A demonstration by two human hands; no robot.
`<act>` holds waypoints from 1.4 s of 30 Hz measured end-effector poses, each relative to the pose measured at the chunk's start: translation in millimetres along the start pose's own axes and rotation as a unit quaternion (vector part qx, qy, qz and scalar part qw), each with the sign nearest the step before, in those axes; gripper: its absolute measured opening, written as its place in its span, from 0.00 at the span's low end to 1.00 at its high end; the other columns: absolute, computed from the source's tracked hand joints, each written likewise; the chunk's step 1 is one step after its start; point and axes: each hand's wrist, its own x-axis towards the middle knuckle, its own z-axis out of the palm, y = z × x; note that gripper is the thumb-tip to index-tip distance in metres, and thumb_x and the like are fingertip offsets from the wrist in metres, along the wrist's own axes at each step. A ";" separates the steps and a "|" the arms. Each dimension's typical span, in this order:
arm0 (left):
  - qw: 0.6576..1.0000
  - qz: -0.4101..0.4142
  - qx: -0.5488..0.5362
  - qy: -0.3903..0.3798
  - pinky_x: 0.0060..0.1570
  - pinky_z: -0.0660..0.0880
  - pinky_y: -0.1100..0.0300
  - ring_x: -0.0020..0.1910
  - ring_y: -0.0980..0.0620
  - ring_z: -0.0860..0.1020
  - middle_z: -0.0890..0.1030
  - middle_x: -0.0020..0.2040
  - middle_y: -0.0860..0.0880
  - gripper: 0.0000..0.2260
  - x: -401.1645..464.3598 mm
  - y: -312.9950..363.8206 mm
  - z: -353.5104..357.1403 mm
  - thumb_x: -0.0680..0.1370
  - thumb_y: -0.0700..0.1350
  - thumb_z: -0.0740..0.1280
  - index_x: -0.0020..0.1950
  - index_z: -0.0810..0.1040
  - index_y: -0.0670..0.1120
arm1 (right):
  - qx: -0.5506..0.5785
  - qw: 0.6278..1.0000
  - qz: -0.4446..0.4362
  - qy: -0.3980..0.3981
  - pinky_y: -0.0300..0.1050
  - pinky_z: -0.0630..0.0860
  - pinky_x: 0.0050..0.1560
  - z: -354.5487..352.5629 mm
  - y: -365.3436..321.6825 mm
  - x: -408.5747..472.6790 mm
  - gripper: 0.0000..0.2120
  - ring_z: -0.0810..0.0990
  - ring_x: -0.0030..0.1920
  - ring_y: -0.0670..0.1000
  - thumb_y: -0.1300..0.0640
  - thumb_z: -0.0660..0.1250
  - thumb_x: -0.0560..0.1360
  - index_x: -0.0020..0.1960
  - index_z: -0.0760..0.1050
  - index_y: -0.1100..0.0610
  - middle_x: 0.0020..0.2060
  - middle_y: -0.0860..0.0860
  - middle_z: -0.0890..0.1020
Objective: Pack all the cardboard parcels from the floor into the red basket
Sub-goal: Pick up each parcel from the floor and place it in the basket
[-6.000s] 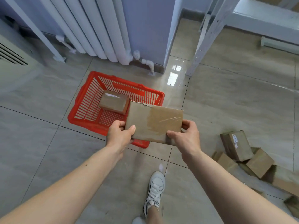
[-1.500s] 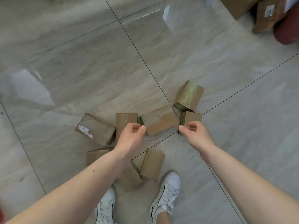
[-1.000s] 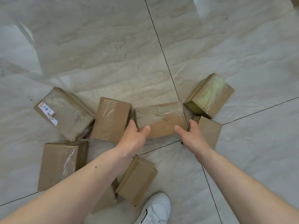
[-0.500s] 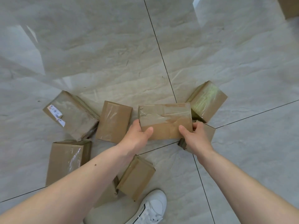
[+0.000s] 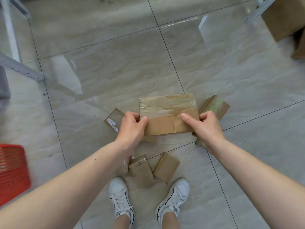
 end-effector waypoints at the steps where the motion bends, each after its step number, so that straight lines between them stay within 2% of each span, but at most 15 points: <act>1: 1.000 0.006 -0.001 -0.002 0.50 0.71 0.57 0.55 0.49 0.75 0.76 0.59 0.46 0.14 -5.3 4.3 -12.4 0.79 0.51 0.64 0.60 0.72 0.43 | 0.001 1.000 -0.005 0.004 0.58 0.80 0.54 0.4 -8.3 -10.5 0.31 0.80 0.50 0.51 0.33 0.75 0.58 0.48 0.71 0.54 0.47 0.49 0.79; 5: 1.000 0.026 -0.014 -0.006 0.36 0.68 0.62 0.47 0.52 0.74 0.75 0.56 0.47 0.15 -28.6 15.6 -53.5 0.79 0.52 0.65 0.59 0.71 0.43 | 0.011 0.999 -0.028 0.023 0.58 0.80 0.54 5.6 -35.4 -46.2 0.35 0.80 0.52 0.52 0.32 0.75 0.52 0.49 0.70 0.52 0.48 0.48 0.79; 9: 0.999 0.043 -0.032 0.000 0.41 0.70 0.58 0.49 0.50 0.74 0.75 0.52 0.48 0.16 -43.3 8.5 -80.8 0.76 0.53 0.69 0.56 0.69 0.45 | 0.010 0.998 -0.060 0.013 0.58 0.80 0.56 16.6 -46.5 -75.9 0.39 0.81 0.54 0.51 0.36 0.77 0.54 0.59 0.69 0.50 0.52 0.47 0.80; 13: 0.997 0.042 -0.062 0.017 0.46 0.71 0.55 0.48 0.51 0.75 0.76 0.49 0.50 0.17 -59.4 -16.2 -102.2 0.74 0.52 0.71 0.54 0.68 0.46 | -0.003 0.996 -0.084 -0.003 0.58 0.79 0.57 31.4 -48.0 -103.9 0.43 0.81 0.55 0.50 0.35 0.76 0.53 0.63 0.70 0.50 0.56 0.48 0.80; 17: 0.994 0.024 -0.103 0.028 0.49 0.74 0.53 0.50 0.49 0.77 0.78 0.51 0.48 0.18 -77.6 -52.0 -118.9 0.72 0.50 0.74 0.53 0.68 0.46 | -0.004 0.995 -0.098 -0.033 0.57 0.78 0.59 51.7 -37.3 -130.3 0.36 0.80 0.55 0.50 0.44 0.79 0.62 0.64 0.69 0.52 0.56 0.48 0.79; 21: 0.990 0.023 -0.133 0.044 0.44 0.73 0.59 0.50 0.53 0.77 0.78 0.52 0.49 0.18 -101.8 -88.2 -137.1 0.71 0.46 0.75 0.54 0.69 0.47 | -0.021 0.993 -0.108 -0.053 0.57 0.79 0.59 75.7 -23.5 -160.3 0.34 0.80 0.55 0.50 0.44 0.79 0.63 0.63 0.69 0.52 0.53 0.47 0.79; 23: 0.988 0.014 -0.149 0.045 0.51 0.76 0.56 0.54 0.51 0.79 0.78 0.54 0.49 0.18 -112.3 -109.8 -149.6 0.71 0.45 0.76 0.51 0.68 0.49 | -0.023 0.992 -0.108 -0.064 0.57 0.78 0.59 90.7 -18.5 -176.8 0.34 0.80 0.55 0.51 0.44 0.79 0.63 0.63 0.69 0.52 0.54 0.48 0.79; 26: 0.985 0.003 -0.163 0.049 0.59 0.76 0.49 0.56 0.48 0.79 0.78 0.56 0.47 0.18 -131.7 -144.0 -177.3 0.70 0.44 0.76 0.48 0.67 0.52 | -0.038 0.989 -0.114 -0.086 0.58 0.78 0.59 119.8 -14.0 -206.2 0.35 0.81 0.55 0.51 0.43 0.79 0.62 0.63 0.69 0.52 0.55 0.49 0.80; 30: 0.981 -0.006 -0.179 0.073 0.59 0.75 0.52 0.56 0.49 0.78 0.78 0.57 0.48 0.20 -153.2 -183.4 -224.6 0.70 0.45 0.75 0.54 0.68 0.48 | -0.070 0.984 -0.125 -0.109 0.57 0.79 0.59 163.8 -20.2 -248.4 0.39 0.80 0.56 0.52 0.40 0.79 0.59 0.64 0.69 0.52 0.55 0.50 0.80; 33: 0.977 -0.009 -0.193 0.088 0.60 0.75 0.48 0.57 0.48 0.79 0.79 0.57 0.47 0.21 -164.1 -211.2 -270.2 0.67 0.49 0.74 0.55 0.68 0.49 | -0.093 0.978 -0.144 -0.118 0.57 0.78 0.59 203.8 -35.2 -283.2 0.45 0.80 0.58 0.53 0.33 0.75 0.52 0.64 0.68 0.50 0.57 0.49 0.79; 37: 0.973 -0.004 -0.198 0.119 0.60 0.75 0.49 0.56 0.49 0.79 0.79 0.56 0.46 0.17 -177.1 -257.3 -340.8 0.73 0.44 0.72 0.57 0.68 0.47 | -0.101 0.972 -0.159 -0.141 0.57 0.80 0.57 269.2 -52.7 -338.6 0.35 0.81 0.56 0.52 0.39 0.78 0.60 0.61 0.69 0.50 0.55 0.49 0.80; 40: 0.971 -0.005 -0.200 0.135 0.56 0.77 0.50 0.55 0.49 0.79 0.79 0.55 0.46 0.17 -188.0 -300.4 -404.3 0.73 0.43 0.72 0.56 0.68 0.47 | -0.108 0.968 -0.160 -0.161 0.54 0.83 0.48 329.9 -64.7 -384.4 0.32 0.82 0.53 0.52 0.43 0.78 0.65 0.63 0.70 0.53 0.55 0.50 0.80; 42: 0.971 -0.013 -0.191 0.142 0.53 0.78 0.51 0.54 0.48 0.79 0.79 0.55 0.46 0.18 -193.5 -331.5 -448.5 0.71 0.44 0.73 0.56 0.68 0.47 | -0.109 0.965 -0.157 -0.179 0.53 0.83 0.45 372.8 -72.1 -415.8 0.29 0.81 0.51 0.51 0.45 0.77 0.67 0.62 0.71 0.54 0.52 0.49 0.80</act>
